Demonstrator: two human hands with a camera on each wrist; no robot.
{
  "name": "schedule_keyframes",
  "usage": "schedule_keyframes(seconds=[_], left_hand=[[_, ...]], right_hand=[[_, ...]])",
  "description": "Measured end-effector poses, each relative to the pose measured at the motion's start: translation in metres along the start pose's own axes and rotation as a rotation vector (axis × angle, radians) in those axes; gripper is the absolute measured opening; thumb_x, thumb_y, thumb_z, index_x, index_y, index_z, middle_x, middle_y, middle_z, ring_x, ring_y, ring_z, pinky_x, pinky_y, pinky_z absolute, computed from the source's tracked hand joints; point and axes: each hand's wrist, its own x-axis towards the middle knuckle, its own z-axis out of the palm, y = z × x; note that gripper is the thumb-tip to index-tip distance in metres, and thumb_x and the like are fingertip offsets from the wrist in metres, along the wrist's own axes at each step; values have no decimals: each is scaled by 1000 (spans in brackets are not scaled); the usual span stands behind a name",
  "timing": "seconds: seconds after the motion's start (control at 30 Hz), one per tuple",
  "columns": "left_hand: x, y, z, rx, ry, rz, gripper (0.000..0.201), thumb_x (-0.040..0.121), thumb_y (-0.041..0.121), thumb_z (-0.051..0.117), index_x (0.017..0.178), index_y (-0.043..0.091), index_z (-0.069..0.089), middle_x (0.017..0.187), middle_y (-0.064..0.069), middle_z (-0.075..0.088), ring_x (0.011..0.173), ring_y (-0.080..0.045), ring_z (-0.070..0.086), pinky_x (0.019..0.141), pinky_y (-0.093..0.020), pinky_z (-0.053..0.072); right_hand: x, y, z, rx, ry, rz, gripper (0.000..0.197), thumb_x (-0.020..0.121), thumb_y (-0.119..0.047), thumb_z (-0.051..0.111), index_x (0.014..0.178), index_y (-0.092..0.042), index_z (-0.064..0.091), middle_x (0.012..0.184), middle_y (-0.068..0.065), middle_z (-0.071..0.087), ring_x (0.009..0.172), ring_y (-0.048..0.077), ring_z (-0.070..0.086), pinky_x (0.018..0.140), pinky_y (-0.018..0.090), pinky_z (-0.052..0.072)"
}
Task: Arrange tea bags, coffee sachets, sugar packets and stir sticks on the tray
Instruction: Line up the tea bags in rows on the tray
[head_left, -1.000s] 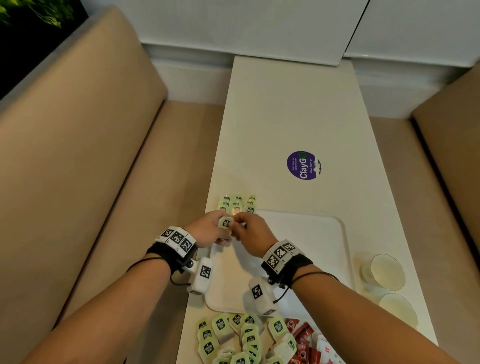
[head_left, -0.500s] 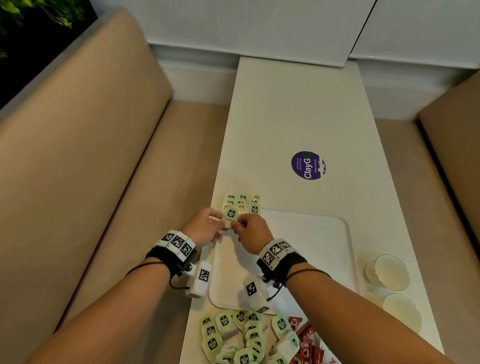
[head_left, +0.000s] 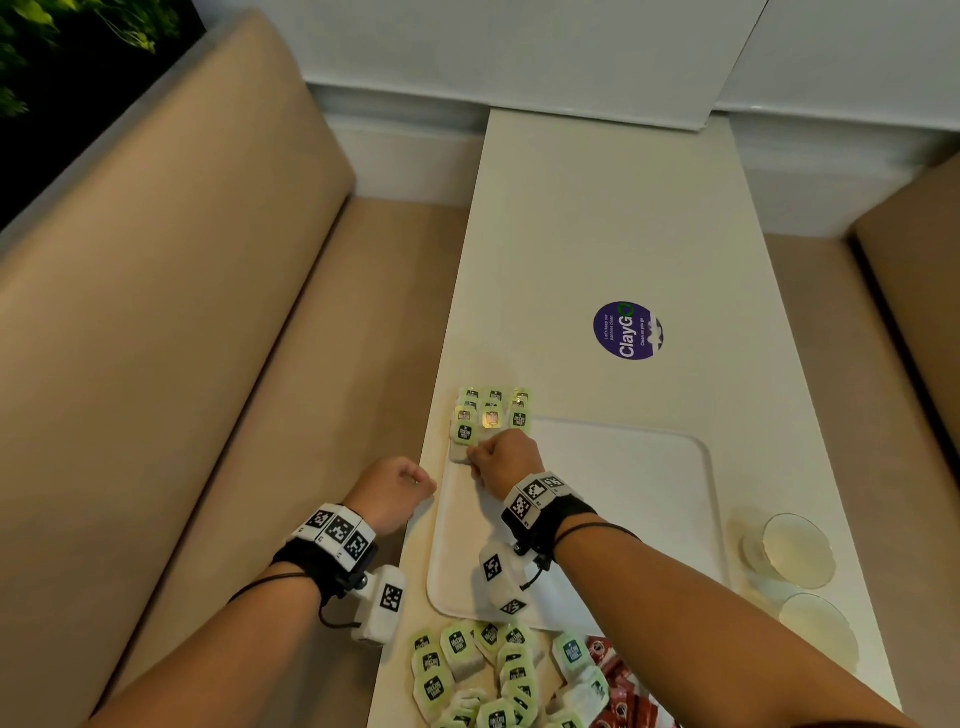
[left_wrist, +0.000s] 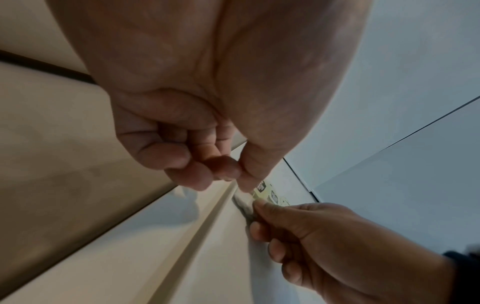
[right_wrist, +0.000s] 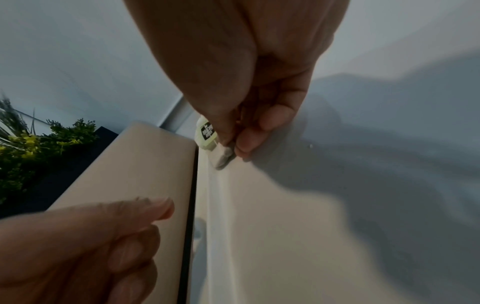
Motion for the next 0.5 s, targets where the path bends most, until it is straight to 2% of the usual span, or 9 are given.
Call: schedule_keyframes(seconds=[0.17, 0.27, 0.4, 0.5], left_hand=[[-11, -9, 6, 2, -9, 29, 20, 95, 30, 66, 87, 12, 63, 72, -3, 61, 57, -14, 54, 58, -24, 45], [-16, -12, 11, 38, -27, 56, 20, 93, 34, 67, 90, 14, 64, 74, -3, 61, 59, -14, 55, 60, -26, 46], [-25, -11, 20, 99, -85, 122, 17, 92, 37, 67, 91, 20, 64, 67, 5, 55, 58, -10, 51, 60, -27, 43], [-35, -6, 29, 184, -128, 210, 13, 93, 33, 67, 94, 21, 65, 63, 9, 51, 52, -4, 45, 55, -21, 37]], right_hand=[[-3, 3, -4, 39, 6, -7, 37, 90, -38, 71, 65, -10, 73, 65, 5, 73, 64, 20, 71, 71, 32, 60], [-14, 6, -11, 49, 2, -30, 39, 93, -42, 69, 73, -8, 73, 71, 4, 75, 53, 10, 66, 61, 23, 56], [-35, 17, -24, -51, -123, -118, 36, 95, -43, 67, 79, -12, 75, 71, -5, 74, 47, -1, 59, 57, 15, 47], [-55, 31, -33, -119, -232, -194, 26, 92, -39, 71, 87, -13, 74, 74, -4, 73, 50, 1, 61, 57, 17, 49]])
